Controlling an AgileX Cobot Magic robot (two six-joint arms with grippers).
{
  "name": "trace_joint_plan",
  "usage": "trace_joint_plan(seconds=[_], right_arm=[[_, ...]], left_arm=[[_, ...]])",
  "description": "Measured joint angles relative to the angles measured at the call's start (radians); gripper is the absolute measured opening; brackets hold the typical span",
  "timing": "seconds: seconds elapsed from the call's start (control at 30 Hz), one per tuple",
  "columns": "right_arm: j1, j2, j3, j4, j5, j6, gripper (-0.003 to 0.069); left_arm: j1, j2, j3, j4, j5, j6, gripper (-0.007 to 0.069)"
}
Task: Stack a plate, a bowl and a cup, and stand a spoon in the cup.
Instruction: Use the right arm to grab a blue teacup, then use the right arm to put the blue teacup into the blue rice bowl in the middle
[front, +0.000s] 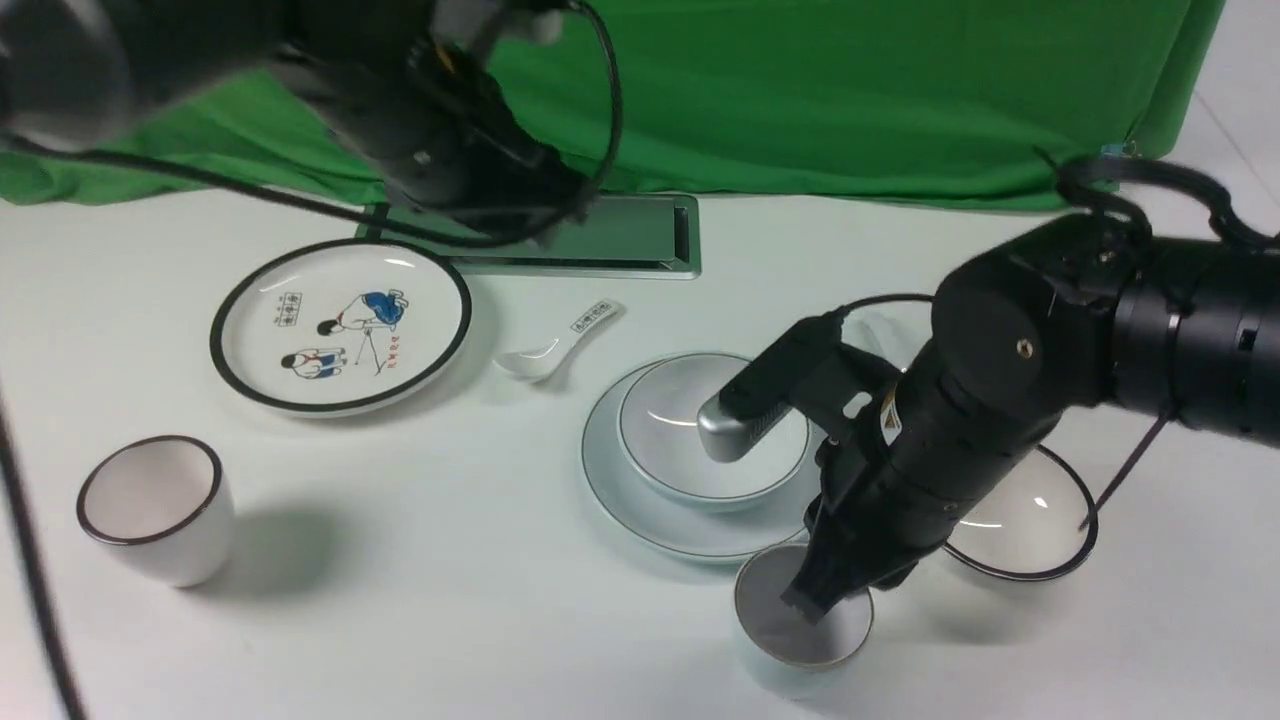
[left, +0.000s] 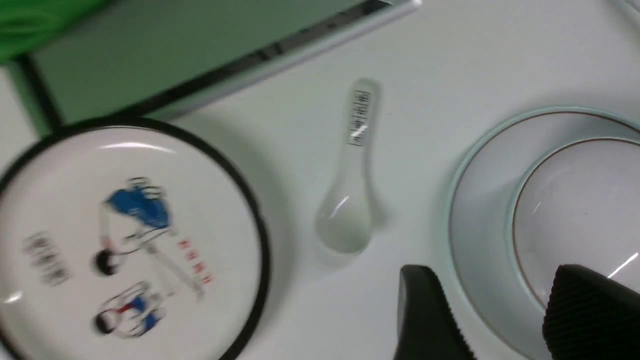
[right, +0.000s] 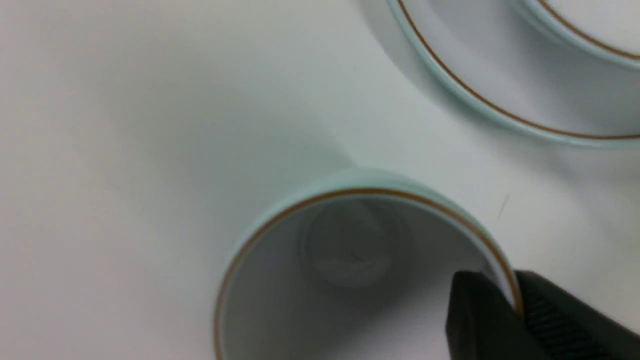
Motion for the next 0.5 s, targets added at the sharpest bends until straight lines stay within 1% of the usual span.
trace_joint_plan(seconds=[0.1, 0.2, 0.3, 0.5], right_arm=[[-0.043, 0.002, -0.129, -0.002, 0.061, -0.017, 0.0071], [-0.073, 0.013, -0.222, -0.004, 0.083, -0.021, 0.0071], [-0.107, 0.073, -0.360, -0.008, 0.113, -0.022, 0.0071], [-0.112, 0.267, -0.501, -0.008, 0.126, -0.031, 0.0071]], left_arm=[[0.000, -0.112, 0.035, 0.043, 0.036, -0.020, 0.0248], [0.000, -0.178, 0.086, 0.043, 0.034, -0.028, 0.0226], [0.000, -0.265, 0.211, 0.024, -0.020, -0.031, 0.0207], [0.000, -0.308, 0.375, 0.019, -0.133, -0.035, 0.0207]])
